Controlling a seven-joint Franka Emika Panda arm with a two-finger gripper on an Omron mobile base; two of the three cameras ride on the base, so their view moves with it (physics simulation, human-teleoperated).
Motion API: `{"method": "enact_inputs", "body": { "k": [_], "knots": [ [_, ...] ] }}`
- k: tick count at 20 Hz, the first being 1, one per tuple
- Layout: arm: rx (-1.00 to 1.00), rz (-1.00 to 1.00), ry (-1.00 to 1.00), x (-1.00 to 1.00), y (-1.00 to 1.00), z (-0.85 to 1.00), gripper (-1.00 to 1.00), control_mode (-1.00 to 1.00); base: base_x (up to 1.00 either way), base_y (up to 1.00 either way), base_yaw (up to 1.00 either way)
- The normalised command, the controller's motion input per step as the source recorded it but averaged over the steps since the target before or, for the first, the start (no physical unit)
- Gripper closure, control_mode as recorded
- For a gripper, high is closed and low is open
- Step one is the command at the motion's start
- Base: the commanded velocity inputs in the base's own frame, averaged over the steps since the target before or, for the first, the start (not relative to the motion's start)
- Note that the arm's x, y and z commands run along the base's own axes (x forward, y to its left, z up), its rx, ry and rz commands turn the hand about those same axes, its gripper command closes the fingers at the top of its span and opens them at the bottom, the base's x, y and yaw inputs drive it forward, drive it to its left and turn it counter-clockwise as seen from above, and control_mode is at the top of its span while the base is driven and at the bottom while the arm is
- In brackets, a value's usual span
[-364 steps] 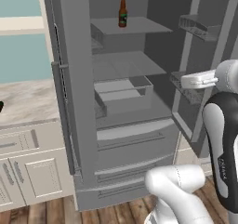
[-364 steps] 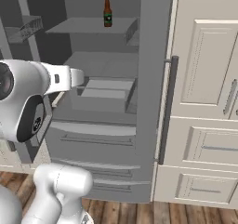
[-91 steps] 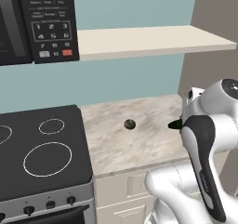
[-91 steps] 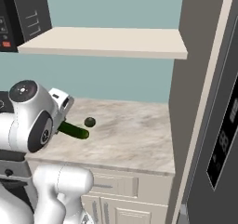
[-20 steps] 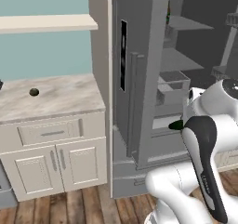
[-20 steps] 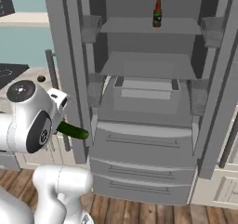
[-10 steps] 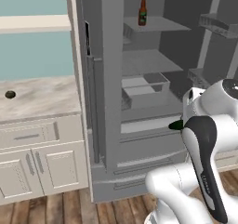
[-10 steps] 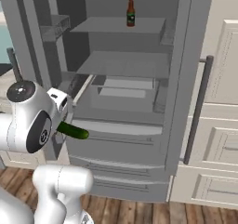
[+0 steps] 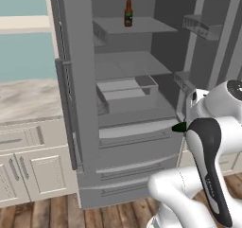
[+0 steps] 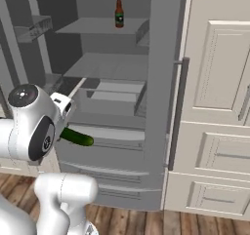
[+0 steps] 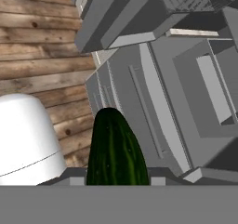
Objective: Place the beer on the top shelf of the fridge to keep it out of children's reach, and place the cucumber and squash on lower shelves for easy access.
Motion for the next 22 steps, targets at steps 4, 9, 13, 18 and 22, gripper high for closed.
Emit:
{"method": "enact_inputs", "body": {
  "k": [4,9,13,18,22],
  "knots": [
    [0.00,0.00,0.00,0.00,0.00,0.00,1.00,1.00,0.16,-0.28,0.06],
    [0.00,0.00,0.00,0.00,0.00,0.00,1.00,1.00,0.34,-0.02,0.06],
    [0.00,0.00,0.00,0.00,0.00,0.00,1.00,1.00,0.45,0.00,0.05],
    [0.00,0.00,0.00,0.00,0.00,0.00,1.00,1.00,0.49,0.00,0.05],
    [0.00,0.00,0.00,0.00,0.00,0.00,1.00,1.00,0.52,0.00,0.04]
  ]
}}
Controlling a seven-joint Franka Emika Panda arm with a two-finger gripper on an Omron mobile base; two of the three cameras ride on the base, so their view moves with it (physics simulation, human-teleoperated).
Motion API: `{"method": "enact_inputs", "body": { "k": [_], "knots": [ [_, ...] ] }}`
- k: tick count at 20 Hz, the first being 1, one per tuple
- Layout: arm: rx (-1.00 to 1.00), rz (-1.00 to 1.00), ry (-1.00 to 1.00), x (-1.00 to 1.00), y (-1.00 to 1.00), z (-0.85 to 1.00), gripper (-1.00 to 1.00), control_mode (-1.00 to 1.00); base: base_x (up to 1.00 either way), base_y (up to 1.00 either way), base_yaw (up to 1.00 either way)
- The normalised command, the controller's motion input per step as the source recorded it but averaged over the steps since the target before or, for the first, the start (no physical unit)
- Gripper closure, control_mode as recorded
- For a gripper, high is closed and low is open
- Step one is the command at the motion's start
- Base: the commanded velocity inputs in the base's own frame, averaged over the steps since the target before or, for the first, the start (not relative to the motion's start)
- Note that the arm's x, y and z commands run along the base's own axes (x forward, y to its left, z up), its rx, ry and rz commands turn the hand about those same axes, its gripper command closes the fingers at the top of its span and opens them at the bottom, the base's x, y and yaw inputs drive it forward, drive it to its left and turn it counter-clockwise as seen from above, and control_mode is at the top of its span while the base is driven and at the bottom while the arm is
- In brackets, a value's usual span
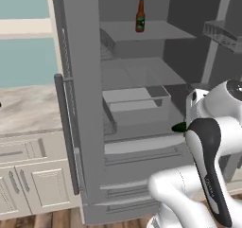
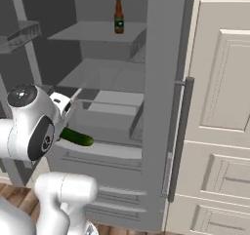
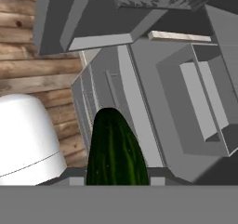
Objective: Place the beer on the top shelf of the fridge to keep it out of children's reach, and place the cucumber and squash on lower shelves for easy access.
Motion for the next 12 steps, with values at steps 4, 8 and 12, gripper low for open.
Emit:
{"method": "enact_inputs", "body": {
  "k": [4,8,12],
  "knots": [
    [0.00,0.00,0.00,0.00,0.00,0.00,1.00,1.00,0.55,0.00,0.03],
    [0.00,0.00,0.00,0.00,0.00,0.00,1.00,1.00,0.56,0.00,0.00],
    [0.00,0.00,0.00,0.00,0.00,0.00,1.00,1.00,0.55,0.00,0.00]
  ]
}}
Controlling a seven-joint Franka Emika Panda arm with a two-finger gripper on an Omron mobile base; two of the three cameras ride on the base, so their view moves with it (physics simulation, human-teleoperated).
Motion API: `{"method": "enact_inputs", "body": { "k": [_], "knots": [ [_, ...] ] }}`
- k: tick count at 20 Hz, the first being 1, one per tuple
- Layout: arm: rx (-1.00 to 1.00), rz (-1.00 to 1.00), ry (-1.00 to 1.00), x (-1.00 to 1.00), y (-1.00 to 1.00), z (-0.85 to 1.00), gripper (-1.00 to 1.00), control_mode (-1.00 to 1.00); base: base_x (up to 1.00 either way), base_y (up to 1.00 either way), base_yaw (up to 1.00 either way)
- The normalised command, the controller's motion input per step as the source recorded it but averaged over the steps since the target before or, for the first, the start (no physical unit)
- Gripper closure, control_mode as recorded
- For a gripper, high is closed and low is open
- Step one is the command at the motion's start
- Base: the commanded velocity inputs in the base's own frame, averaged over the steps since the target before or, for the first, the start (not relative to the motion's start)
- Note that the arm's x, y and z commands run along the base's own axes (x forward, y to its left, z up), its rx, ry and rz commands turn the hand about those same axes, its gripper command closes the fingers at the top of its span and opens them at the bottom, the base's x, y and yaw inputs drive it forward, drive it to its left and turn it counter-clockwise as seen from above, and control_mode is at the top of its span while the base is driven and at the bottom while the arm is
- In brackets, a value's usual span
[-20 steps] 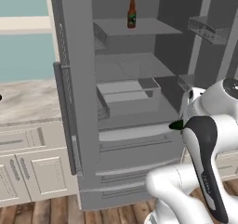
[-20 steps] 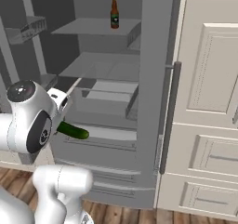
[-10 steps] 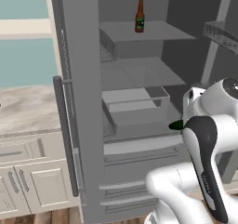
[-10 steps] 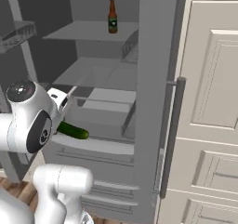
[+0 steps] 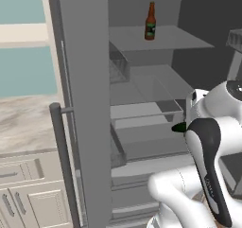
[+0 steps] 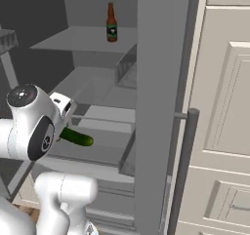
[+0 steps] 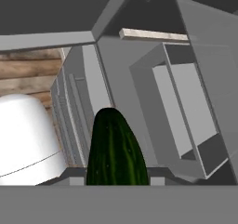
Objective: Place the beer on the top shelf of the fridge to keep it out of children's reach, and place the cucumber and squash on lower shelves for easy access.
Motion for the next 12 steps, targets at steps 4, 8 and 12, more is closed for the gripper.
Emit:
{"method": "enact_inputs", "body": {
  "k": [4,8,12],
  "knots": [
    [0.00,0.00,0.00,0.00,0.00,0.00,1.00,1.00,0.51,0.00,0.00],
    [0.00,0.00,0.00,0.00,0.00,0.00,1.00,1.00,0.46,0.00,0.00],
    [0.00,0.00,0.00,0.00,0.00,0.00,1.00,1.00,0.46,0.00,0.00]
  ]
}}
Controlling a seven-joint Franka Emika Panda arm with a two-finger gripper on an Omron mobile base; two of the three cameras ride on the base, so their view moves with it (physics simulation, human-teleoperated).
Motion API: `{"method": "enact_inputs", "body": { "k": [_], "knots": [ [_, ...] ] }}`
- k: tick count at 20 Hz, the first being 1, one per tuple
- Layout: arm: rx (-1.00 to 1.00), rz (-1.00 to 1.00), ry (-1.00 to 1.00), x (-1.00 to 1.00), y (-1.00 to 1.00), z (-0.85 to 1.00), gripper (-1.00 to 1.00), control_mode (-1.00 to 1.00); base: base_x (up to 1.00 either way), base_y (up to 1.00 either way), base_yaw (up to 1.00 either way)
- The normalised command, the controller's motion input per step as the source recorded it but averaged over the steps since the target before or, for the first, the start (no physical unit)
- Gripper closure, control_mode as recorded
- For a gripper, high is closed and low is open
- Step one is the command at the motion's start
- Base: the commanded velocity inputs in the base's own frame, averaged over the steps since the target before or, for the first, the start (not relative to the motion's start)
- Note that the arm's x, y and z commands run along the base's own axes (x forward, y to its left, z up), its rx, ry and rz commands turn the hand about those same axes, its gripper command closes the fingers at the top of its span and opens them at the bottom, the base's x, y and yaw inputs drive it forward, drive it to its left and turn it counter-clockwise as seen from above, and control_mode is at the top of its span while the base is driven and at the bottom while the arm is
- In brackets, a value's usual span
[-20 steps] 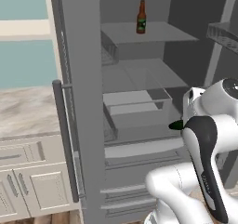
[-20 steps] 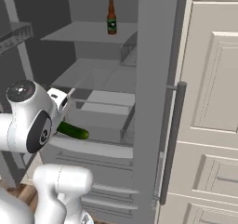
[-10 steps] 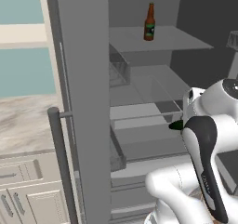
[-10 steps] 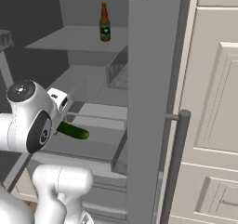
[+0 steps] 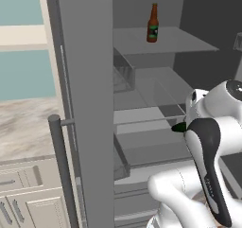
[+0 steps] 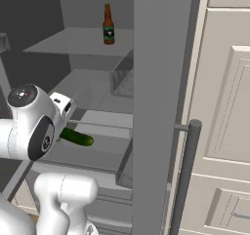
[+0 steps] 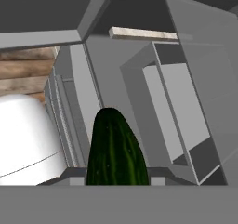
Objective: Place the beer on the top shelf of the fridge to keep it out of children's reach, and place the cucumber and squash on lower shelves for easy access.
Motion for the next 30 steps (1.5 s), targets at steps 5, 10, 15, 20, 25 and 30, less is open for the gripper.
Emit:
{"method": "enact_inputs", "body": {
  "k": [5,10,15,20,25,30],
  "knots": [
    [0.00,0.00,0.00,0.17,0.00,0.00,1.00,-1.00,0.27,0.00,0.00],
    [0.00,0.00,-0.01,0.45,0.00,0.00,1.00,-1.00,0.00,0.00,0.00],
    [0.00,0.00,-0.03,0.45,0.00,0.00,1.00,-1.00,0.00,0.00,0.00],
    [0.00,0.00,-0.06,0.42,0.00,0.00,1.00,-1.00,0.00,0.00,0.00],
    [0.00,0.00,-0.14,0.30,0.00,0.00,1.00,-1.00,0.00,0.00,0.00],
    [0.00,0.00,-0.13,0.31,0.00,0.00,1.00,-1.00,0.00,0.00,0.00]
  ]
}}
